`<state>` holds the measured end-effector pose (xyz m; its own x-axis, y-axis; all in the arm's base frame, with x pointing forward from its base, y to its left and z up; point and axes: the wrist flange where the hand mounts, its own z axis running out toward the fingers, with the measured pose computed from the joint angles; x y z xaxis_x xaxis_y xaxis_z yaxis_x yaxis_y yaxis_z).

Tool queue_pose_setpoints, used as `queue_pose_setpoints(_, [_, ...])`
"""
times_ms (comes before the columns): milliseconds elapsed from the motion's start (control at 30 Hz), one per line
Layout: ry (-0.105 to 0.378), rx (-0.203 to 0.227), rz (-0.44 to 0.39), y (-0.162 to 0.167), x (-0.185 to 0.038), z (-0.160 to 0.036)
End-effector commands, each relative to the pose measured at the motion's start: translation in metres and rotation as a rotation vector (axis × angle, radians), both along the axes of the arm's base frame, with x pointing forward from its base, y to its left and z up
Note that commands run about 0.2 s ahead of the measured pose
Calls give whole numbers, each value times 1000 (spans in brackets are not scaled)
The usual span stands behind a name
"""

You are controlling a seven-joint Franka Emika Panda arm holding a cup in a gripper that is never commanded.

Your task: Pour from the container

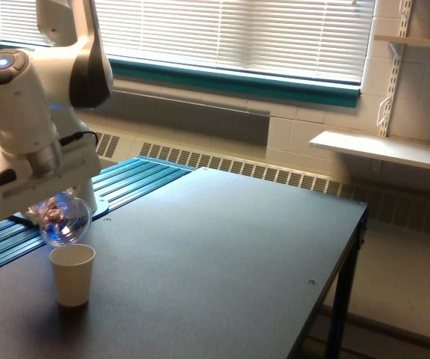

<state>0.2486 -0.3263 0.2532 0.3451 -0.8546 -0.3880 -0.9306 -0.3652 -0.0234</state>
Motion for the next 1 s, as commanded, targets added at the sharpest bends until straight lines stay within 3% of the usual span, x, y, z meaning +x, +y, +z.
queue_pose_setpoints(33, [41, -3, -7, 9, 2, -6])
queue_pose_setpoints(367, [73, 58, -21, 12, 0, -10])
queue_pose_setpoints(1000, [77, 69, -66, -1, 3, -6])
